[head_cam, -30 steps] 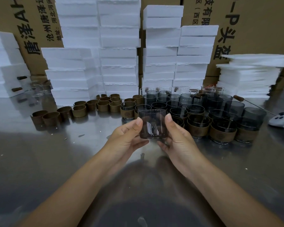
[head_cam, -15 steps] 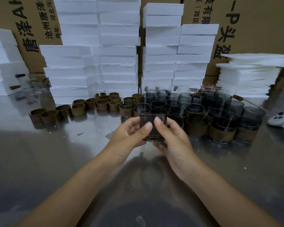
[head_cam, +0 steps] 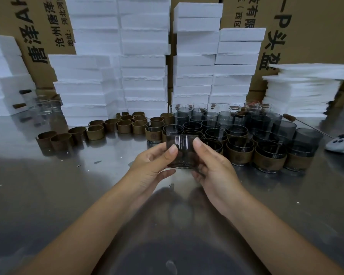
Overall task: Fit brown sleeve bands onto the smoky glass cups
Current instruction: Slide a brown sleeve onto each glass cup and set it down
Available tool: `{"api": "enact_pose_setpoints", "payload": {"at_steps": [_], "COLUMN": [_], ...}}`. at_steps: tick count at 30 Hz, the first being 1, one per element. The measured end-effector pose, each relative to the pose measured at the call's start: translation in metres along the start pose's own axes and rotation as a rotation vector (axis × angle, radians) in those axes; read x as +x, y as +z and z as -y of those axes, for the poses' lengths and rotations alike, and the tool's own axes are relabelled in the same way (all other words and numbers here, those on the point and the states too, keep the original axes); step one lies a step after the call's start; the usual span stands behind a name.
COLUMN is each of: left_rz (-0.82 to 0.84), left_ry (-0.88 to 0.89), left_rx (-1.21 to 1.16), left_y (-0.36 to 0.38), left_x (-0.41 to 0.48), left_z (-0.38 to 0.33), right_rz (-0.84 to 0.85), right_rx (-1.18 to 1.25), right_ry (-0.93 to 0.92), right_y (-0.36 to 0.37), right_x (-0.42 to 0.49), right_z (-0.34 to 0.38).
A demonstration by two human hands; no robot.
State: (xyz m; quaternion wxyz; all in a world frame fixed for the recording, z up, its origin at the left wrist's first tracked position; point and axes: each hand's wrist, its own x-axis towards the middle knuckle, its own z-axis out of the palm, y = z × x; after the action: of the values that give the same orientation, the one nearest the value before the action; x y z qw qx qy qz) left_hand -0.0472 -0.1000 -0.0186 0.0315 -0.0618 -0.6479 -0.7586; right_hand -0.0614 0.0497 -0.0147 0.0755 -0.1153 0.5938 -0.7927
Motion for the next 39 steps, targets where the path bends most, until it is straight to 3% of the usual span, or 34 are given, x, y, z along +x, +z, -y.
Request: {"api": "enact_pose_setpoints", "payload": {"at_steps": [3,8,14,22,30,39], "left_rz": [-0.001,0.049,-0.12,-0.077,-0.054,-0.008], "left_ry": [-0.015,0.004,0.062,0.107,0.09,0.113], "left_rx": [-0.055,-0.043,0.063,0.06,0.02,0.229], "left_y": [-0.002,-0.003,-0.001,0.004,-0.002,0.0], "left_x": [0.002,0.002,0.004,0.003,0.004,0.004], "left_z": [0.0,0.002,0.003,0.006,0.002,0.004], "right_rz": [-0.024,-0.029,-0.101,-0.063,-0.027,-0.06], "right_rx": [0.051,-0.086,-0.077,-0.116,0.007,-0.043], "right_ry": [0.035,0.012,-0.006,-0.041,0.093,0.144], "right_y": [0.0,0.006,0.007,0.008,-0.003,-0.004], "right_x": [0.001,0.0,0.0,-0.002,0.004,0.007], "right_z": [0.002,0.001,-0.002,-0.001,0.001,-0.001]}}
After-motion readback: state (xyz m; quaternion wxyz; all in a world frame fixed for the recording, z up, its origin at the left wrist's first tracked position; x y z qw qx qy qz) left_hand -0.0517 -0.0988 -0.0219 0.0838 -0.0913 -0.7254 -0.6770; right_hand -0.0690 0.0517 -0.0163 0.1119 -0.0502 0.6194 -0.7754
